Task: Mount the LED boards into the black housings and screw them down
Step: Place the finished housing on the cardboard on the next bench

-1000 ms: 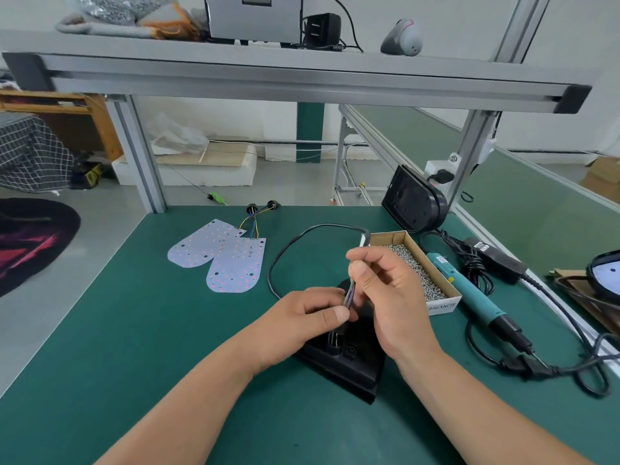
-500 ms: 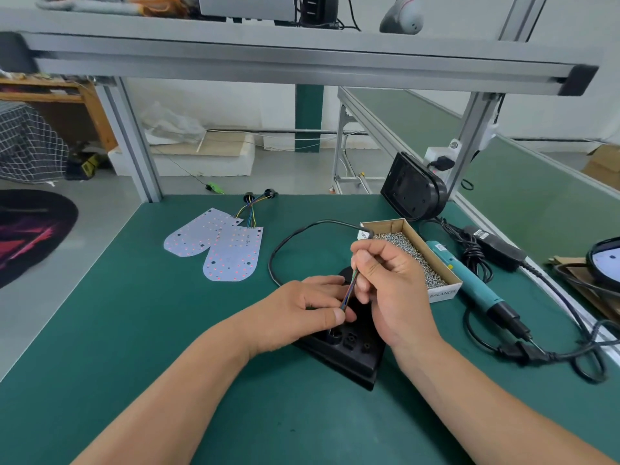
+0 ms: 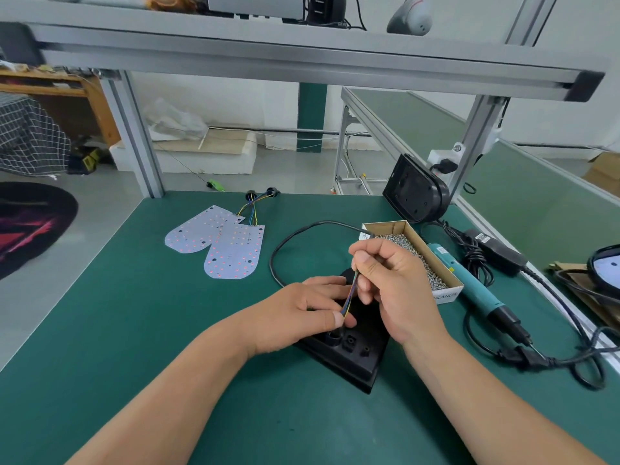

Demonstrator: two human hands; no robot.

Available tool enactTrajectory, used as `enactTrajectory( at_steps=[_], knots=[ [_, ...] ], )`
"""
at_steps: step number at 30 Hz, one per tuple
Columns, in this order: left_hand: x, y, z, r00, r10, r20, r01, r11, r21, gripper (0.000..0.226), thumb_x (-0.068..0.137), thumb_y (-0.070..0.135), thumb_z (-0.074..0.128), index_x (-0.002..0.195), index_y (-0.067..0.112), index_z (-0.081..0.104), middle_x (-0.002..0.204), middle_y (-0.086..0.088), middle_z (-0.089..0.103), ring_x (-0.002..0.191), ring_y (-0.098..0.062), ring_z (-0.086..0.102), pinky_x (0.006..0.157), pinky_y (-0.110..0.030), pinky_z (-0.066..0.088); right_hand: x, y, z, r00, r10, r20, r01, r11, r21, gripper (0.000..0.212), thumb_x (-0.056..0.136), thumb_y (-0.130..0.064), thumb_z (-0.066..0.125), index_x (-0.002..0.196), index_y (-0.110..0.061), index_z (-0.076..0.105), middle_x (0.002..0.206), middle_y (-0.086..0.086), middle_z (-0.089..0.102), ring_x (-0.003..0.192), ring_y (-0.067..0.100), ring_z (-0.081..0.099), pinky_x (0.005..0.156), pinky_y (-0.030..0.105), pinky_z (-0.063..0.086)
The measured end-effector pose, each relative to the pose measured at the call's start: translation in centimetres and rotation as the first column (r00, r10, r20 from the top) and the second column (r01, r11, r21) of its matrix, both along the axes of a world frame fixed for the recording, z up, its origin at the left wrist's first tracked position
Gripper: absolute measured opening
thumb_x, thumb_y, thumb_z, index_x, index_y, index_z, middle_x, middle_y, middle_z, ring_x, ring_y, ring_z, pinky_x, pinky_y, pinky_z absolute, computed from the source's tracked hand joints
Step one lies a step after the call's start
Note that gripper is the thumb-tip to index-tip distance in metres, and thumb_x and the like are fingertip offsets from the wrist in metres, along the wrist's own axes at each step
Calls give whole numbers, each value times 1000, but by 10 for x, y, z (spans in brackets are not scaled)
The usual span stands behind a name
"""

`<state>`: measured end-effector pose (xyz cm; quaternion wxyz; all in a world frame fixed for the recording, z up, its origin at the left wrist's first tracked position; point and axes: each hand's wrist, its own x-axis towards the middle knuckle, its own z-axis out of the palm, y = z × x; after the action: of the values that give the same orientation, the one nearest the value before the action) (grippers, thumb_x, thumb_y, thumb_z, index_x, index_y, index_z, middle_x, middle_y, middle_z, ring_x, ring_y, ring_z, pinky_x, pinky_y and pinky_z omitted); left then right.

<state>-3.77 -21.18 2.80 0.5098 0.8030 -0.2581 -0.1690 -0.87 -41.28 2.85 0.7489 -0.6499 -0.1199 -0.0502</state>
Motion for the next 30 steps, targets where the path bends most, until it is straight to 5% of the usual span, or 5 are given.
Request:
enactTrajectory(
  at_steps=[8,12,14,18,30],
  knots=[
    [1,10,3,997,61,-49,-63,997,-41,55,84,19,57,137,25,70,152,22,56,146,11,37,120,-15,27,-1,-22,17,941,-108,322,302,697,-651,10,95,-40,64,99,-43,72,77,-15,64,75,7,60,68,28,43],
    [4,20,7,988,149,-45,-150,989,-10,59,80,17,56,136,27,70,130,19,69,120,2,62,107,-25,46,-10,-20,30,737,295,608,292,673,-680,15,92,-21,74,105,-25,79,106,-16,66,111,15,58,101,38,41],
    [3,22,10,994,108,-12,-108,994,17,54,82,15,59,132,30,71,121,15,71,106,-9,66,98,-31,51,-11,-22,33,710,504,492,125,597,-792,16,92,-22,76,108,-22,78,109,-15,68,116,17,59,112,48,35],
    [3,29,13,996,-72,-59,78,991,107,61,86,21,76,144,34,62,157,31,43,146,6,40,125,-34,33,-11,-29,29,802,562,203,-79,437,-896,25,90,-38,77,113,-30,77,110,-17,68,123,8,57,128,37,10],
    [5,27,10,993,-114,15,108,974,198,66,84,18,85,143,41,64,163,28,39,150,7,32,129,-40,24,-16,-17,33,815,554,168,-72,385,-920,28,83,-38,80,110,-30,82,96,-19,71,107,6,56,104,35,36]
  ],
)
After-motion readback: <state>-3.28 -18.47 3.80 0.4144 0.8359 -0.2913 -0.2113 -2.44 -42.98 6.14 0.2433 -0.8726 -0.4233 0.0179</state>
